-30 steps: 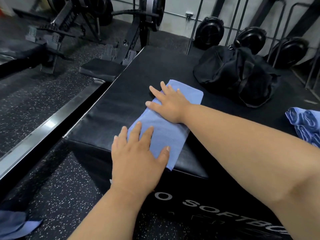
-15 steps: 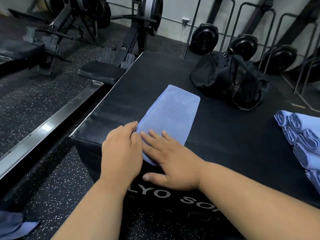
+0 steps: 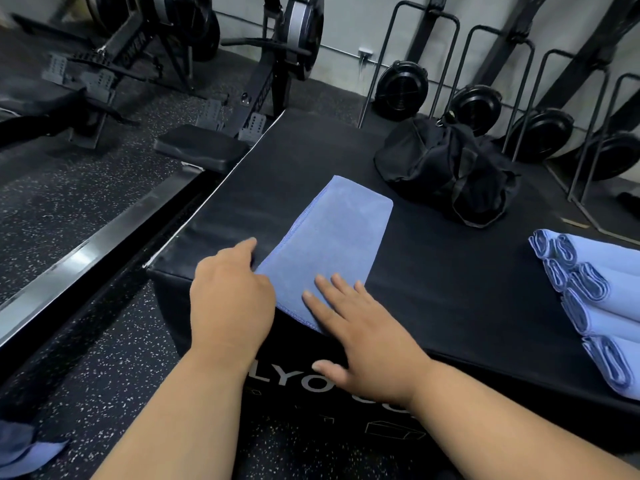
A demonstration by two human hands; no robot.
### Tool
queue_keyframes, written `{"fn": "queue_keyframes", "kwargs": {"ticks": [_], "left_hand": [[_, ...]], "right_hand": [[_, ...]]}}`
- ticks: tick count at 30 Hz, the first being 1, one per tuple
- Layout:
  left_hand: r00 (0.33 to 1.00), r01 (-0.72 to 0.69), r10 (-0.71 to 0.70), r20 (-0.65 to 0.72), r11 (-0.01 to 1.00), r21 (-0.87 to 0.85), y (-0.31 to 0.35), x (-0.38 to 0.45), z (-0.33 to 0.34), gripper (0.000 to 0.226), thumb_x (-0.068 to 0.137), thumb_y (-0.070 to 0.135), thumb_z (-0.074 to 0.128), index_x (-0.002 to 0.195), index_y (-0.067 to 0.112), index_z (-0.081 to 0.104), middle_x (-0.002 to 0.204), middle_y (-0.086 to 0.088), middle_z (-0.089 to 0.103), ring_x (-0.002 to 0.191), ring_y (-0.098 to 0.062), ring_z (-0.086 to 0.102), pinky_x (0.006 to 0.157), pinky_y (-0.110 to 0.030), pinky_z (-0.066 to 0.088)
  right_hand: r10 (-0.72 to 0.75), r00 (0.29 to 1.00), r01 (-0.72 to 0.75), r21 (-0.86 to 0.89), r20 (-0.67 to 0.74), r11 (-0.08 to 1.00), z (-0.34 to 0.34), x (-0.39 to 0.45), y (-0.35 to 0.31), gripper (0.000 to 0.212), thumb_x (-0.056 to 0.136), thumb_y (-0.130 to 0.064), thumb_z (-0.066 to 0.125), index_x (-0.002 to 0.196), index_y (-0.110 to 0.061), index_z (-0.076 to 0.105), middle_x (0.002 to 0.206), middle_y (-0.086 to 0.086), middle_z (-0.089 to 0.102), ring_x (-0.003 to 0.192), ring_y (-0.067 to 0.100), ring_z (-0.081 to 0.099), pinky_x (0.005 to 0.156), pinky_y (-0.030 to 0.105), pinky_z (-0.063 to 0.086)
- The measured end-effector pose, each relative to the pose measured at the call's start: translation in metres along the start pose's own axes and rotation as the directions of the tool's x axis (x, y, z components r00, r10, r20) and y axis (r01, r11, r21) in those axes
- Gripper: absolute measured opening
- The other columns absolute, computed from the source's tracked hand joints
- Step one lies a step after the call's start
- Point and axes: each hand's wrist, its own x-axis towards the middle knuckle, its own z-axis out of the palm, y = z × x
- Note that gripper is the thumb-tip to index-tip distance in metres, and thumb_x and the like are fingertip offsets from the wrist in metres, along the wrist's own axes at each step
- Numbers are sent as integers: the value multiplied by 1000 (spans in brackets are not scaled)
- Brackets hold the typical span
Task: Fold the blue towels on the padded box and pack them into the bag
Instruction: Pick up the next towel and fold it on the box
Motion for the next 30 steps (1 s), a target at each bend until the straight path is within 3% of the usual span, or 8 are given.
{"fn": "queue_keyframes", "kwargs": {"ticks": [2, 4, 6, 9, 11, 17, 26, 30], "left_hand": [[1000, -21, 22, 6, 998, -58, 2, 1, -7, 56, 87, 3, 54, 136, 26, 67, 125, 3, 68, 117, -22, 57, 95, -34, 47], [986, -97, 117, 116, 981, -166, 4, 0, -10, 47, 85, 2, 56, 120, 28, 73, 115, 14, 66, 105, -8, 58, 94, -21, 46], [936, -160, 217, 276, 964, -213, 4, -2, -10, 47, 83, 11, 64, 125, 31, 74, 124, 26, 63, 117, 6, 55, 103, -12, 41], [856, -255, 297, 422, 955, -154, -6, -3, -10, 62, 71, 34, 63, 133, 39, 70, 139, 29, 55, 137, 5, 41, 119, -30, 37], [833, -299, 309, 460, 949, -97, -13, -1, -12, 69, 67, 32, 61, 135, 43, 67, 144, 28, 49, 140, 2, 35, 124, -34, 31], [860, -325, 327, 393, 943, -74, -21, 2, -9, 60, 84, 13, 73, 134, 46, 68, 147, 25, 51, 140, -4, 36, 124, -38, 32], [844, -392, 380, 379, 919, -49, -24, 1, -8, 57, 91, 17, 74, 139, 45, 65, 153, 21, 50, 145, -9, 36, 124, -35, 30], [853, -382, 381, 356, 921, -70, -24, -2, -9, 48, 93, 23, 76, 135, 44, 68, 151, 20, 52, 143, -7, 38, 124, -35, 31]], "right_hand": [[14, 996, -16, -19, -90, 1000, 9, -3, -5, 92, 93, -50, 66, 167, -22, 18, 175, 8, 18, 160, 34, 19, 129, 48, 12], [22, 984, -23, -6, -178, 1000, 15, -2, -6, 82, 94, -37, 70, 164, -20, 30, 170, 9, 31, 156, 35, 32, 127, 48, 23], [38, 968, -31, 31, -247, 999, 20, 0, -3, 67, 98, -28, 64, 159, -20, 40, 166, 9, 41, 151, 35, 41, 124, 50, 32], [58, 952, -31, 92, -301, 995, 24, 2, 0, 52, 100, -25, 51, 152, -19, 49, 158, 9, 52, 144, 35, 51, 120, 52, 37], [92, 942, -35, 177, -322, 984, 23, 1, 0, 48, 99, -23, 52, 147, -18, 57, 153, 6, 58, 142, 31, 53, 119, 51, 39], [79, 934, -8, 201, -349, 979, 17, -7, 5, 50, 93, -14, 79, 140, -19, 62, 147, 4, 63, 138, 28, 58, 116, 44, 44], [126, 918, -39, 230, -377, 972, 19, -6, 2, 48, 90, 2, 73, 134, -16, 69, 142, 7, 67, 133, 31, 62, 113, 50, 45], [240, 920, -111, 383, -308, 917, 13, -9, 1, 36, 99, -16, 66, 134, -21, 71, 143, -3, 66, 138, 16, 56, 123, 23, 31]]}}
